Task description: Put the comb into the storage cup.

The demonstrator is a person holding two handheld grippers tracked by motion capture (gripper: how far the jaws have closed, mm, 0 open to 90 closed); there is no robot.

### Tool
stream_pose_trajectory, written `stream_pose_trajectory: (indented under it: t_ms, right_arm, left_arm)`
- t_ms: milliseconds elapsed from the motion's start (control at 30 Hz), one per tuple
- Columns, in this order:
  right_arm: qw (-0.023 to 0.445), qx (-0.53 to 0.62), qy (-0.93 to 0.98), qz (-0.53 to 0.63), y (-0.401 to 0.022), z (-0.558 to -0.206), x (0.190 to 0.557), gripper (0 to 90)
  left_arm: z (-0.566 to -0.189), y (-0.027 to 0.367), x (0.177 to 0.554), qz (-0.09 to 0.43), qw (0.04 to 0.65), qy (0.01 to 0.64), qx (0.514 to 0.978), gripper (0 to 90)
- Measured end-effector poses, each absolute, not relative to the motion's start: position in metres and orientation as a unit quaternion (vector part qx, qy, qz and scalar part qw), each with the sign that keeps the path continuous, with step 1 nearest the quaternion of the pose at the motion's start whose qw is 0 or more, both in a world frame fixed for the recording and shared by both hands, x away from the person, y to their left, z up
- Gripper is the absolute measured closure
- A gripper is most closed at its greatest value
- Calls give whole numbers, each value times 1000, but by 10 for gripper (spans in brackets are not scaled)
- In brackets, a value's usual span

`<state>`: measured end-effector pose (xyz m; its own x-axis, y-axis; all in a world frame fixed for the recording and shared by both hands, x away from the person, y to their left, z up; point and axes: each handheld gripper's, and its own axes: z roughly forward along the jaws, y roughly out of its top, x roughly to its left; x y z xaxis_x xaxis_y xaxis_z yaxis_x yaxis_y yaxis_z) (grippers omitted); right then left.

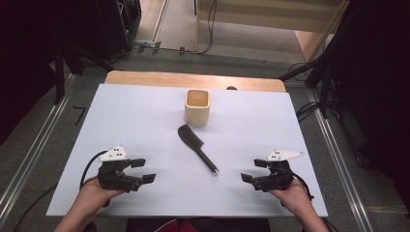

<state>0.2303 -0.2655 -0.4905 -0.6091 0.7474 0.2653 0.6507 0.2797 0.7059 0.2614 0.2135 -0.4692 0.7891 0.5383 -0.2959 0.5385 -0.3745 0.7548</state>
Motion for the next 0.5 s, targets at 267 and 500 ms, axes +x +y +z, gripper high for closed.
stream_pose_trajectory:
  t_ms: [267, 500]
  right_arm:
    - [62, 440, 789, 425, -264, -491, 231, 152]
    - [55, 439, 794, 417, -265, -490, 230, 152]
  left_arm:
    - [-470, 215, 262, -5, 461, 328, 825, 259]
    - [-470, 214, 263, -3, 459, 326, 827, 259]
